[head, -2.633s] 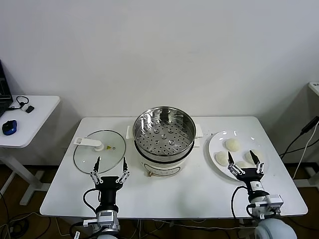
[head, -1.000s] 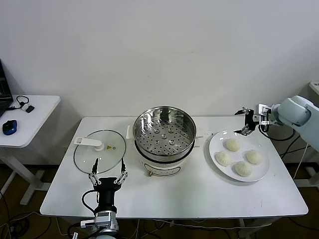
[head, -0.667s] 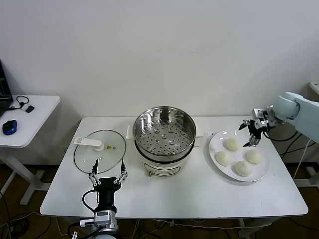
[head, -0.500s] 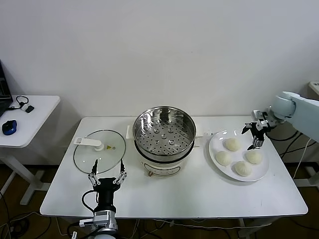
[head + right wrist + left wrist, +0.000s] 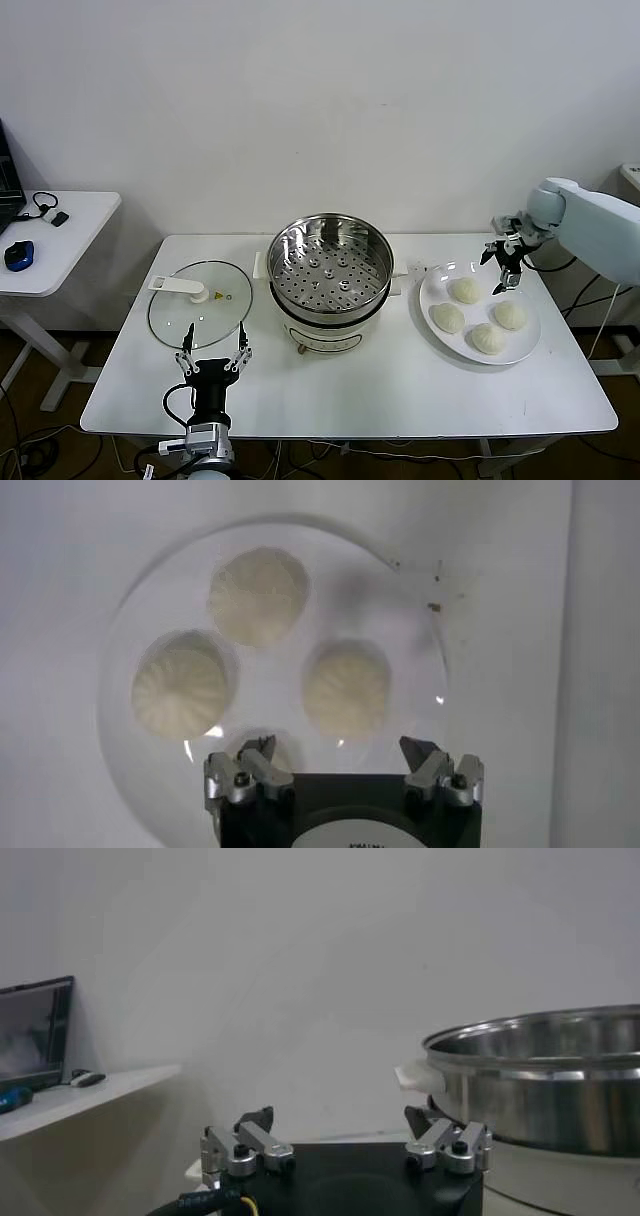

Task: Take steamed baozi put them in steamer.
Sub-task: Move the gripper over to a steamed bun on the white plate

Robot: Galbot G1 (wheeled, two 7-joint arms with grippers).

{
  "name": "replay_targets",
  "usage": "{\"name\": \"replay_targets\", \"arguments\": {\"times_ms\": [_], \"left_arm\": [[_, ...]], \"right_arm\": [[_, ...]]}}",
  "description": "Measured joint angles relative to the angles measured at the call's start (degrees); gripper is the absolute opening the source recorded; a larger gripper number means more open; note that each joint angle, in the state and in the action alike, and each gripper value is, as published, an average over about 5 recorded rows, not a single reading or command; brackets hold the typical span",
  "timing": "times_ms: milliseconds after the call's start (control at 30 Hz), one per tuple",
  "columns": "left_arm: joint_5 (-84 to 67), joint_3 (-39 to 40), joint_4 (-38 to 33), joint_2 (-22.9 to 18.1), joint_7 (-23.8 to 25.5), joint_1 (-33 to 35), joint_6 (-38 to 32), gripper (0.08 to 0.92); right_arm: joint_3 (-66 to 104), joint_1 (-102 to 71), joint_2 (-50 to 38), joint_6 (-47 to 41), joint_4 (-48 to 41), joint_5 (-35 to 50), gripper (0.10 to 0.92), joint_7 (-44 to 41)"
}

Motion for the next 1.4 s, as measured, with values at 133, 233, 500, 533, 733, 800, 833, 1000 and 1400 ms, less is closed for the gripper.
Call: {"name": "replay_targets", "arguments": {"times_ms": [133,233,500,533,733,800,833,1000,1400], "left_arm": [[-0.04,-0.02,0.29,0.00,0.04,-0.11,-0.04,0.823],[-0.04,0.01,0.55,0.00,0.05,-0.21,-0.10,0.823],[-0.01,-0.06,1.05,0.00,0.01,-0.36,-0.42,0.823],[0.01,-0.07,1.12,0.00,0.01,-0.37,-0.45,0.823],[0.08,-0.12,1.30,0.00,0.01,-0.44,-0.52,0.823],[0.07,-0.14,1.38,0.00,0.01,-0.49,-0.55,0.823],[0.07,-0.14,1.42,0.00,0.01,-0.52,-0.56,0.823],[0.07,-0.13,1.47,0.00,0.04,-0.62,-0.57,0.823],[0.08,-0.13,1.53,0.00,0.18,-0.86,-0.53,0.823]], "right_arm": [[2.41,-2.32,1.45,0.95,-2.49,-1.05,0.823,0.15],[4.20,-3.84,2.47,1.70,-4.26,-1.96,0.823,0.44],[8.77,-6.90,5.12,3.70,-9.04,-4.66,0.823,1.27],[9.22,-7.16,5.40,3.84,-9.50,-4.95,0.823,1.32],[11.29,-8.37,6.82,4.39,-11.64,-6.37,0.823,1.50],[11.79,-8.69,7.18,4.46,-12.17,-6.76,0.823,1.50],[11.99,-8.83,7.33,4.49,-12.39,-6.96,0.823,1.49],[12.73,-9.21,7.83,4.61,-13.32,-7.96,0.819,1.39],[13.60,-9.31,8.20,4.67,-14.15,-9.41,0.631,0.98]]}}
